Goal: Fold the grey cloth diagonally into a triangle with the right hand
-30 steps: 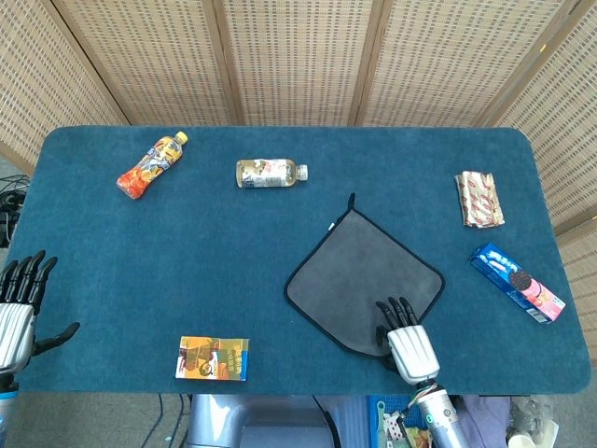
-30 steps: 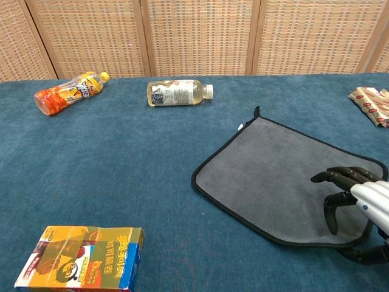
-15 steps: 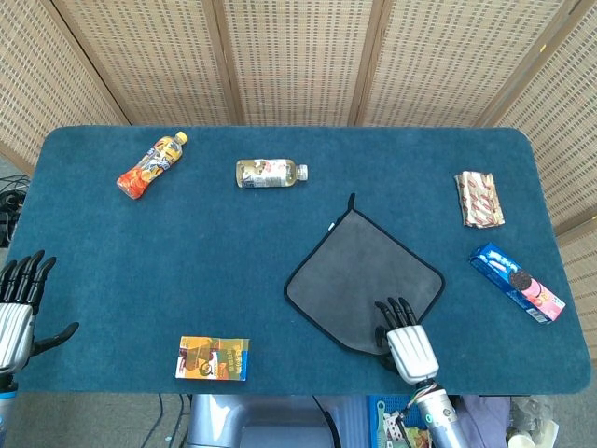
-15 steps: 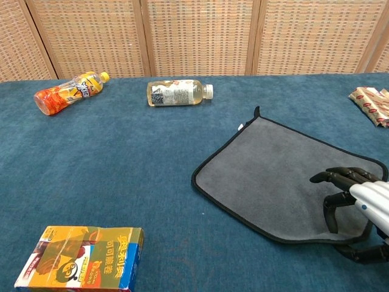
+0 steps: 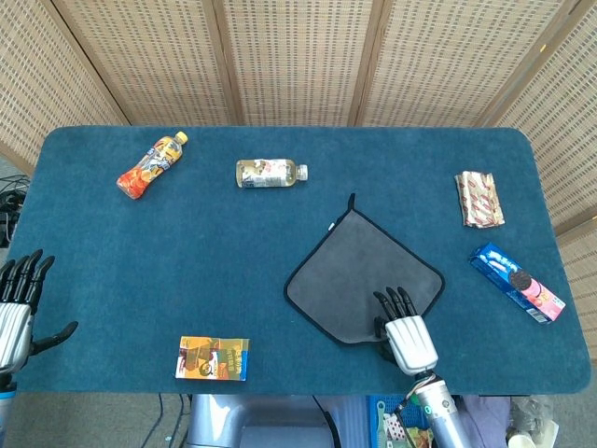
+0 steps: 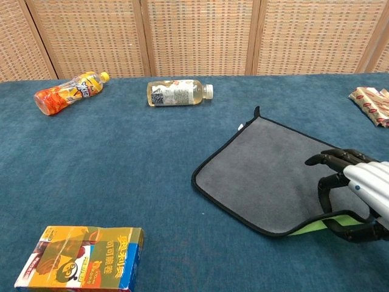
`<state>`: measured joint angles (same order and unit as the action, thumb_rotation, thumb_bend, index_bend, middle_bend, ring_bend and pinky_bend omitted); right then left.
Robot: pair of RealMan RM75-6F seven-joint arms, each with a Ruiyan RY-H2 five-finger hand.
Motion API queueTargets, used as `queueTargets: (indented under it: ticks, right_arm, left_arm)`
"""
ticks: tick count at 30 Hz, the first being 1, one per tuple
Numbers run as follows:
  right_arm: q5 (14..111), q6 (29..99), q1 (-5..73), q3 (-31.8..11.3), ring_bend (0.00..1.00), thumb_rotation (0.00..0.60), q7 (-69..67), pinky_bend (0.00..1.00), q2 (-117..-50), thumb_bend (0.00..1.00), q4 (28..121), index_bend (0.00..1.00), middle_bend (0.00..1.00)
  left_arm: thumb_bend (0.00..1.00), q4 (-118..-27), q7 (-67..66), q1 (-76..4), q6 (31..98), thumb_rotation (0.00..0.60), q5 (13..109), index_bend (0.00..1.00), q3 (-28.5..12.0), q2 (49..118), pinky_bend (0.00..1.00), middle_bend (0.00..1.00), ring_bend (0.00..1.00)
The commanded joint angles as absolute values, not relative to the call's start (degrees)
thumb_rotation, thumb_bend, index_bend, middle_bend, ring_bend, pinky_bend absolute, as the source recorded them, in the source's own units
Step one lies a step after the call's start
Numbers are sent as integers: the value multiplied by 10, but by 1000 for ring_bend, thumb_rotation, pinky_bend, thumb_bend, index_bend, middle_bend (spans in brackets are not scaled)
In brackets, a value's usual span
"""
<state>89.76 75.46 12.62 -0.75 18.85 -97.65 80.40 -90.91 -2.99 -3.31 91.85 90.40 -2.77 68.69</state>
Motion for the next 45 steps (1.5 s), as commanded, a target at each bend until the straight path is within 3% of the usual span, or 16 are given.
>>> queueTargets:
  ticks: [1, 23, 45]
  right_arm:
    - [894, 747, 136, -17, 0, 600, 196, 0, -975, 576, 807, 629, 146]
    - [812, 651, 239, -128, 0, 600, 232, 0, -980, 576, 775, 655, 170]
    - [758, 597, 332, -167, 0, 600, 242, 0, -1012, 575, 708, 661, 178]
  left_arm:
    - [152, -909, -30, -33, 918, 600, 903, 0, -28, 687, 0, 0, 0]
    - [152, -899, -21, -39, 905, 600, 885, 0, -36, 690, 0, 0, 0]
    - [152, -891, -15, -46, 889, 600, 868, 0, -42, 694, 0, 0, 0]
